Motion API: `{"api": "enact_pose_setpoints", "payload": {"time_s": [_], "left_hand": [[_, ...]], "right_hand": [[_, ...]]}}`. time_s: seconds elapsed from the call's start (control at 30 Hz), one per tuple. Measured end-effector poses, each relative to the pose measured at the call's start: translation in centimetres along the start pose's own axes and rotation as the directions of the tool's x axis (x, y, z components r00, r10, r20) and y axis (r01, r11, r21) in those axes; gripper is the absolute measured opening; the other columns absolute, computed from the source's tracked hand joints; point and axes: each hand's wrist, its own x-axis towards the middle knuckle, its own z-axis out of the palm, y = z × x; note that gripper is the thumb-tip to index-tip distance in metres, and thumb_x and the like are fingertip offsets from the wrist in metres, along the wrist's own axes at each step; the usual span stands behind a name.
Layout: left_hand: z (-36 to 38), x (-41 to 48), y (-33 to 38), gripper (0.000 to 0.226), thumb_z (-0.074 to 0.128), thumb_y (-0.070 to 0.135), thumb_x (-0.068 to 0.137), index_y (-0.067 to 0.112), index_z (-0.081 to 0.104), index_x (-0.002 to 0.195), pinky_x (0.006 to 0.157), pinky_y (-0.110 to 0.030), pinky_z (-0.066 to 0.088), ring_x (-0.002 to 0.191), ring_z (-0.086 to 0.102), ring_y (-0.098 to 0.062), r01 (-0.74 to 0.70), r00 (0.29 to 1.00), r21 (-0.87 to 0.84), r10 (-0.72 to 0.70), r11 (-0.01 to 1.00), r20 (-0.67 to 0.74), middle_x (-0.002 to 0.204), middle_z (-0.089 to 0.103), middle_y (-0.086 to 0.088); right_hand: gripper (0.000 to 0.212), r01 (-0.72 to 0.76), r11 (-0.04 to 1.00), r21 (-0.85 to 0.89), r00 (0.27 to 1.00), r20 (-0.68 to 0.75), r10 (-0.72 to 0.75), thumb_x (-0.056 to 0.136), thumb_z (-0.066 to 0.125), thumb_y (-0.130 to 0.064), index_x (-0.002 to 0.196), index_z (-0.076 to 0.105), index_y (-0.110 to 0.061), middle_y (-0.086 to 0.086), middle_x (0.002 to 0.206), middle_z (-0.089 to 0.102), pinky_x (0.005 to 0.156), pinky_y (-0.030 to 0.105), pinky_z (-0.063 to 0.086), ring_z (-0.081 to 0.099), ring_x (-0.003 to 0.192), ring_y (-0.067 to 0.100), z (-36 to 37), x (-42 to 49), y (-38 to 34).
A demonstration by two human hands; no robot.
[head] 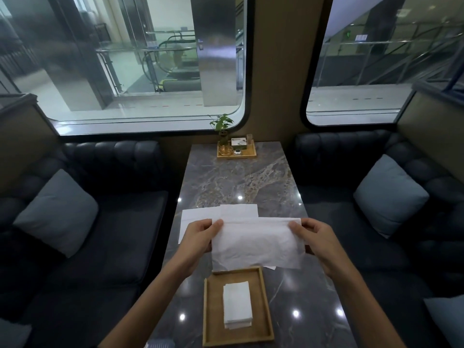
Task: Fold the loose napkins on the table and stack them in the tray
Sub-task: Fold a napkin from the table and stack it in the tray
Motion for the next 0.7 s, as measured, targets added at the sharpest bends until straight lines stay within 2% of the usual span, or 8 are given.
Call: {"api": "enact_pose_setpoints", "payload": {"time_s": [0.1, 0.17, 0.23, 0.33, 0.47, 0.6, 0.63, 0.7], "left_hand": [[-0.5, 0.1, 0.0, 0.033, 0.055, 0.025, 0.100, -0.004, 0.071, 0.102, 0.084, -0.041, 0.058, 0.092, 0.071, -0.028, -0.018, 0.998, 0.036, 0.016, 0.999, 0.052, 0.103, 0.073, -0.023], [-1.0, 0.2, 0.2, 0.026, 0.054, 0.020, 0.100, 0.003, 0.072, 0.108, 0.088, -0.041, 0.059, 0.100, 0.072, -0.027, 0.000, 0.995, 0.041, -0.004, 0.999, 0.100, 0.108, 0.075, -0.016], [-1.7, 0.4, 0.3, 0.024, 0.054, 0.014, 0.100, 0.006, 0.069, 0.117, 0.093, -0.043, 0.058, 0.104, 0.071, -0.029, 0.025, 0.991, -0.032, -0.020, 0.999, 0.132, 0.113, 0.074, -0.015], [-2.5, 0.5, 0.5, 0.029, 0.054, 0.006, 0.098, 0.014, 0.066, 0.123, 0.081, -0.035, 0.062, 0.093, 0.072, -0.023, 0.003, 0.989, -0.147, 0.019, 0.989, 0.148, 0.105, 0.076, -0.009], [-2.5, 0.2, 1.1, 0.035, 0.048, -0.002, 0.099, 0.017, 0.076, 0.106, 0.076, -0.025, 0.060, 0.090, 0.073, -0.015, -0.129, 0.981, -0.125, 0.145, 0.984, 0.129, 0.098, 0.078, -0.003], [-2.4, 0.3, 2.1, 0.056, 0.046, -0.013, 0.096, 0.028, 0.083, 0.086, 0.075, -0.023, 0.058, 0.087, 0.073, -0.009, -0.280, 0.950, -0.037, 0.283, 0.959, 0.129, 0.088, 0.079, 0.003], [-2.4, 0.4, 2.3, 0.057, 0.046, -0.015, 0.095, 0.028, 0.083, 0.088, 0.077, -0.025, 0.058, 0.090, 0.074, -0.012, -0.316, 0.939, -0.025, 0.316, 0.949, 0.133, 0.091, 0.079, 0.002], [-2.5, 0.8, 2.6, 0.055, 0.048, -0.016, 0.094, 0.026, 0.083, 0.090, 0.079, -0.029, 0.059, 0.093, 0.074, -0.017, -0.366, 0.920, 0.003, 0.361, 0.931, 0.151, 0.095, 0.079, -0.001]], "right_hand": [[0.017, -0.046, 0.999, 0.000, 0.998, 0.038, 0.046, 0.090, 0.068, -0.030, 0.099, 0.074, -0.017, 0.006, 0.098, 0.077, 0.076, 0.045, 0.056, 0.071, 0.088, 0.024, 0.1, 0.5, -0.1], [0.021, -0.098, 0.995, 0.034, 0.991, 0.089, 0.095, 0.090, 0.068, -0.029, 0.108, 0.072, -0.017, 0.006, 0.103, 0.076, 0.070, 0.037, 0.055, 0.070, 0.088, 0.023, 0.1, 0.6, -0.3], [0.024, -0.124, 0.989, 0.081, 0.984, 0.136, 0.113, 0.091, 0.067, -0.024, 0.115, 0.068, -0.020, 0.005, 0.104, 0.075, 0.068, 0.033, 0.054, 0.070, 0.086, 0.022, 0.1, 0.6, -0.6], [0.024, -0.081, 0.978, 0.193, 0.983, 0.179, 0.046, 0.092, 0.064, -0.016, 0.115, 0.065, -0.025, 0.005, 0.098, 0.075, 0.065, 0.032, 0.054, 0.069, 0.080, 0.019, 0.1, 0.5, -1.1], [0.013, 0.056, 0.938, 0.343, 0.979, 0.167, -0.119, 0.090, 0.063, -0.014, 0.096, 0.069, -0.022, 0.000, 0.093, 0.073, 0.063, 0.028, 0.054, 0.067, 0.077, 0.013, 0.1, 0.7, -1.6], [0.015, 0.200, 0.906, 0.372, 0.961, 0.107, -0.256, 0.070, 0.079, -0.037, 0.081, 0.075, -0.028, -0.006, 0.084, 0.074, 0.063, 0.022, 0.056, 0.068, 0.075, 0.007, 0.1, 1.6, -1.7], [0.002, 0.220, 0.905, 0.364, 0.956, 0.103, -0.274, 0.077, 0.076, -0.030, 0.079, 0.076, -0.030, -0.008, 0.081, 0.075, 0.063, 0.023, 0.056, 0.069, 0.073, 0.006, 0.1, 1.5, -2.1], [0.042, 0.279, 0.910, 0.306, 0.946, 0.075, -0.315, 0.090, 0.057, 0.001, 0.073, 0.078, -0.030, -0.008, 0.076, 0.075, 0.061, 0.024, 0.057, 0.069, 0.069, 0.007, -0.1, 2.1, -1.9]]}}
